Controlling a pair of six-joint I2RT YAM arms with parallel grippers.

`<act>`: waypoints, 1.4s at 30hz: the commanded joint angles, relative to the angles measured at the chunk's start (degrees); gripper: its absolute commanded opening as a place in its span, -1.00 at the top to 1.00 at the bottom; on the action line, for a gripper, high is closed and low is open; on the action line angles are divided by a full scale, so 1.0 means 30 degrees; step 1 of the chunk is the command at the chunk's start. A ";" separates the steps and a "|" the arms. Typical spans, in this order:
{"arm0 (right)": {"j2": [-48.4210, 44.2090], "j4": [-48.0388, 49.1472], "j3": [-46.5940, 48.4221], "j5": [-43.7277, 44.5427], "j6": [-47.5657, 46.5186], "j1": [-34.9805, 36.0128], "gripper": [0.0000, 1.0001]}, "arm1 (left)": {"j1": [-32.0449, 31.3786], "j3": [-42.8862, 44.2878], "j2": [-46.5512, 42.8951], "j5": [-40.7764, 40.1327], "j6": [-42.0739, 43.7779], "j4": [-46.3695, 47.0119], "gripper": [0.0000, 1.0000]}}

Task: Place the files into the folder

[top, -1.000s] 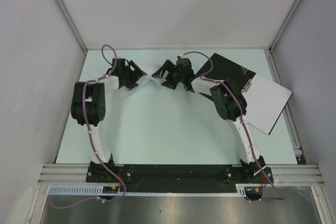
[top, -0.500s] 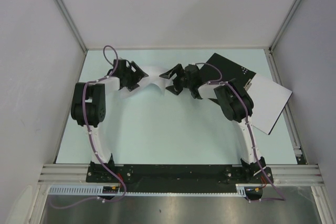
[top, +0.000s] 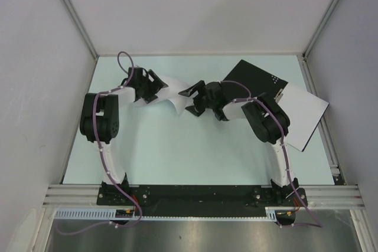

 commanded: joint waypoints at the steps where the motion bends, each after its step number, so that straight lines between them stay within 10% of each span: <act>1: -0.1267 0.0499 -0.0908 0.0856 0.0801 0.0312 -0.90 | -0.0366 -0.0612 -0.0154 0.0152 0.0380 -0.1307 -0.76; 16: -0.1854 -0.0524 -0.1643 0.0973 -0.3211 -0.0186 -0.91 | -0.0600 -0.0788 -0.0037 0.0503 0.0087 -0.1072 -0.77; 29: -0.2764 0.0175 -0.2170 0.1092 -0.0958 -0.0508 -1.00 | -0.1713 -0.7050 -0.3286 0.0299 -0.2373 0.1446 -0.78; 42: -0.4491 0.0059 -0.3926 0.0770 -0.0725 -0.1035 -0.99 | -0.1831 -0.7145 -0.3962 -0.0023 -0.2374 0.1359 -0.78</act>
